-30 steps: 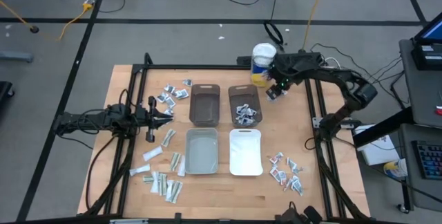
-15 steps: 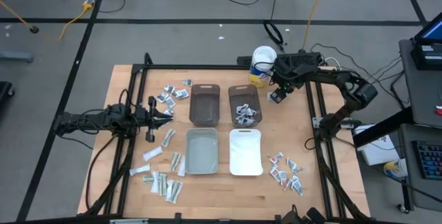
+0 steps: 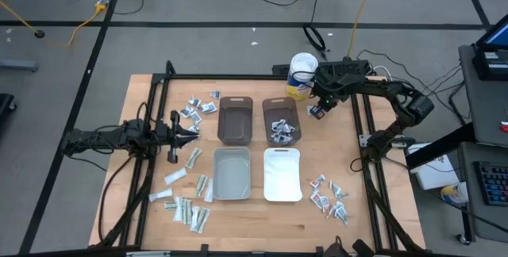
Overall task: Pick & Place First Aid Supplies
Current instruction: Put the blue pad into the right black bin
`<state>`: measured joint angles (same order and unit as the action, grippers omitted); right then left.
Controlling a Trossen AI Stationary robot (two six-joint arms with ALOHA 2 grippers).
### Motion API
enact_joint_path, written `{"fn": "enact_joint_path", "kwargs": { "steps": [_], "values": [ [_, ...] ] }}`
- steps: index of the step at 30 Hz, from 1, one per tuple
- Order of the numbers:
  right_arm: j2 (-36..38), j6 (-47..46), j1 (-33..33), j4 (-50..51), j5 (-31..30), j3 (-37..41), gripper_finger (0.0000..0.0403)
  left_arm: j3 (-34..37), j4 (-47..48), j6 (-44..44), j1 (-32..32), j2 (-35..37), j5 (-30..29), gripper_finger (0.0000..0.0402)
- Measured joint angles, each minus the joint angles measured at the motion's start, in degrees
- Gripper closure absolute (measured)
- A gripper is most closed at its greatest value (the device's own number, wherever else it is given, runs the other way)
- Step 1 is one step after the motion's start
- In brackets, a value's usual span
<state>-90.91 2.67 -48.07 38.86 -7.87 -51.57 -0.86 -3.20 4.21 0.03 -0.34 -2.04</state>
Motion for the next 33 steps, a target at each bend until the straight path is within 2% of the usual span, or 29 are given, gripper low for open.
{"fn": "enact_joint_path", "kwargs": {
  "steps": [10,22,29,33],
  "values": [
    [6.6,-3.5,2.0,10.9,-2.7,-4.3,0.0402,0.0,0.0,0.0,0.0,0.0,0.0,0.0355],
    [11.6,-10.3,8.8,31.2,-2.6,-17.5,0.0402,0.0,0.0,0.0,0.0,0.0,0.0,0.0355],
    [11.1,-13.5,11.6,32.0,-2.4,-20.6,0.0403,0.0,0.0,0.0,0.0,0.0,0.0,0.0355],
    [6.1,-15.2,16.5,31.9,-0.4,-24.8,0.0403,0.0,0.0,0.0,0.0,0.0,0.0,0.0355]
  ]
}}
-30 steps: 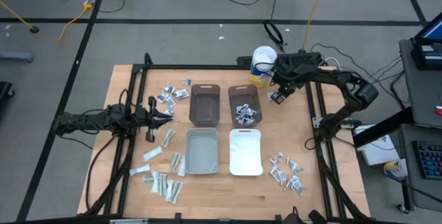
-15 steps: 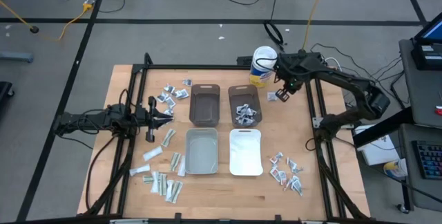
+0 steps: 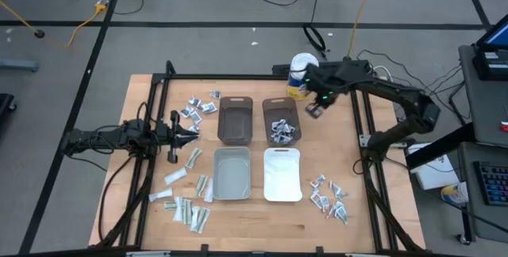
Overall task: Pick & Place First Aid Supplies
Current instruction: Put the blue pad into the right black bin
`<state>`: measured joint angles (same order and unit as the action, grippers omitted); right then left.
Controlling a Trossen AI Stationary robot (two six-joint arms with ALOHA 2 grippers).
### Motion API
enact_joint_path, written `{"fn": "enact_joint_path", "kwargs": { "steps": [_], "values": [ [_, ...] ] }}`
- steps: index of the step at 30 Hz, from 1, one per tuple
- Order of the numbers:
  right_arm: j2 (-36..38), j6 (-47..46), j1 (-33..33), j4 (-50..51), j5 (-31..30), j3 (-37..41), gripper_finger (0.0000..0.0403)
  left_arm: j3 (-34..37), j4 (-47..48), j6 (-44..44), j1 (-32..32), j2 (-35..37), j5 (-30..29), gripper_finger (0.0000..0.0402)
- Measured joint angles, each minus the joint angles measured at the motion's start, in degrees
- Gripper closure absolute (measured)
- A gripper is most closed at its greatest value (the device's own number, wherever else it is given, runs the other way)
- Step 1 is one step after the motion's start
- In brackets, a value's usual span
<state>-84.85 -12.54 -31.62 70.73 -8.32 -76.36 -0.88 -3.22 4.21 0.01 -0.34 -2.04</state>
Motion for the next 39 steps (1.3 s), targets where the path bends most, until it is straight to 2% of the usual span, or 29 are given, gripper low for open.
{"fn": "enact_joint_path", "kwargs": {
  "steps": [11,20,27,39],
  "values": [
    [-14.8,-0.3,8.3,0.4,3.4,-16.0,0.0403,0.0,0.0,0.0,0.0,0.0,0.0,0.0355],
    [-24.2,0.3,11.2,3.0,4.0,-30.5,0.0403,0.0,0.0,0.0,0.0,0.0,0.0,0.0355],
    [-26.0,0.0,11.2,-0.8,3.9,-26.9,0.0403,0.0,0.0,0.0,0.0,0.0,0.0,0.0355],
    [-26.0,2.9,12.2,-18.3,3.6,-13.8,0.0403,0.0,0.0,0.0,0.0,0.0,0.0,0.0355]
  ]
}}
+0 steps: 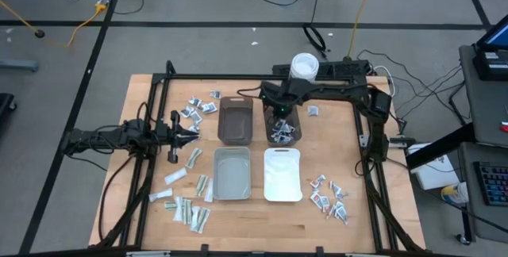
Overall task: Pick & Place First Aid Supplies
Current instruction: Put the blue pad into the right black bin
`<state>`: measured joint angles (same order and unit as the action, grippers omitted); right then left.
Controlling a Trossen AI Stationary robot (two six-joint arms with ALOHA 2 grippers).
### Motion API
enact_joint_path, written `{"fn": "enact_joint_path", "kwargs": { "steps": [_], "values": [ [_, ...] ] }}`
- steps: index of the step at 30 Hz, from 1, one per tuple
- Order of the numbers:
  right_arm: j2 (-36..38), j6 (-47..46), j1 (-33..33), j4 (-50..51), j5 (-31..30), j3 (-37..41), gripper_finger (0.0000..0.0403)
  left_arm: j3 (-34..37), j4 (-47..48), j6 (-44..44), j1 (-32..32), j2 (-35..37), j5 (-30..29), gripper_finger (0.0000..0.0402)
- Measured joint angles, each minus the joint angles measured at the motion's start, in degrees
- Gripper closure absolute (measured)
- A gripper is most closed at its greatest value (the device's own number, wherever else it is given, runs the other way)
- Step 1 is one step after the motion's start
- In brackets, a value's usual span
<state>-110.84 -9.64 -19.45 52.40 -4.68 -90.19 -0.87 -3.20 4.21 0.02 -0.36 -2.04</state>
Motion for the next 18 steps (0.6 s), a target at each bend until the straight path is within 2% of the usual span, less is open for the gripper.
{"fn": "enact_joint_path", "kwargs": {
  "steps": [4,7,18],
  "values": [
    [0.0,2.3,0.8,-4.5,-1.1,3.1,0.0394,0.0,0.0,0.0,0.0,0.0,0.0,0.0355],
    [0.0,2.8,0.9,-4.6,-1.1,3.8,0.0369,0.0,0.0,0.0,0.0,0.0,0.0,0.0355],
    [0.0,3.7,0.8,-3.9,-1.1,4.0,0.0209,0.0,0.0,0.0,0.0,0.0,0.0,0.0355]
  ]
}}
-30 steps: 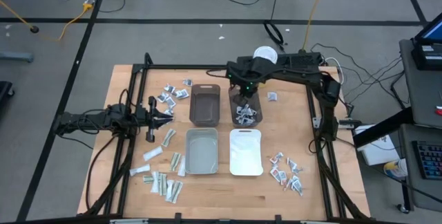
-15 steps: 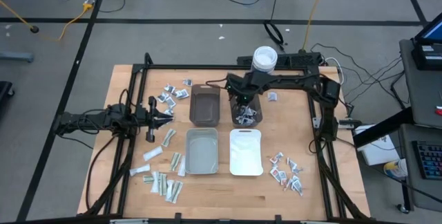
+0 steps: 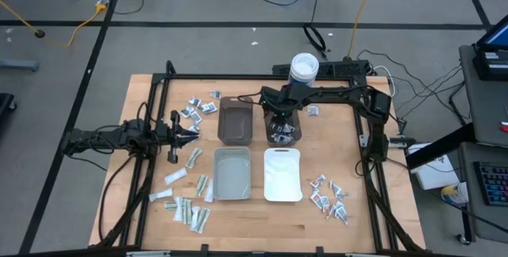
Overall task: Pick & Place First Aid Supplies
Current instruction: Put the blue pad into the right black bin, then adjust the right black bin on the table
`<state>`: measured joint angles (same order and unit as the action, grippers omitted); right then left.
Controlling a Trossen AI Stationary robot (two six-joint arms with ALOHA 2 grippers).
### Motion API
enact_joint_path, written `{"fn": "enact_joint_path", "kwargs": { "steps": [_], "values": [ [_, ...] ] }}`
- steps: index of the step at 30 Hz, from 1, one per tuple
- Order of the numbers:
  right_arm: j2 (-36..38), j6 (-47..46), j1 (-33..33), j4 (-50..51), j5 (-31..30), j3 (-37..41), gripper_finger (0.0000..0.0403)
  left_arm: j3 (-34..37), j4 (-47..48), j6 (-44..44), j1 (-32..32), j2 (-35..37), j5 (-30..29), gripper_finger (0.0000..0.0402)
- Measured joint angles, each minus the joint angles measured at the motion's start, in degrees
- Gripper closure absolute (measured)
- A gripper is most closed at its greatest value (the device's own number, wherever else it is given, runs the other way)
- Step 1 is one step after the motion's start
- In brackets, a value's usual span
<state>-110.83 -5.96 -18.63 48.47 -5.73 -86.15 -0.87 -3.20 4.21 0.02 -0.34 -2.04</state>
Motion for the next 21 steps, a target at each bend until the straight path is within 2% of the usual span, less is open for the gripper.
{"fn": "enact_joint_path", "kwargs": {
  "steps": [3,7,15,21],
  "values": [
    [0.0,-0.8,0.6,1.7,1.3,-0.1,0.0187,0.0,0.0,0.0,0.0,0.0,0.0,0.0355],
    [2.0,-3.2,2.1,4.5,3.8,-0.4,0.0177,0.0,0.0,0.0,0.0,0.0,0.0,0.0355],
    [7.0,-8.1,3.4,6.9,4.4,-0.3,0.0187,0.0,0.0,0.0,0.0,0.0,0.0,0.0355],
    [13.3,-9.9,2.5,5.7,4.3,5.8,0.0193,0.0,0.0,0.0,0.0,0.0,0.0,0.0355]
  ]
}}
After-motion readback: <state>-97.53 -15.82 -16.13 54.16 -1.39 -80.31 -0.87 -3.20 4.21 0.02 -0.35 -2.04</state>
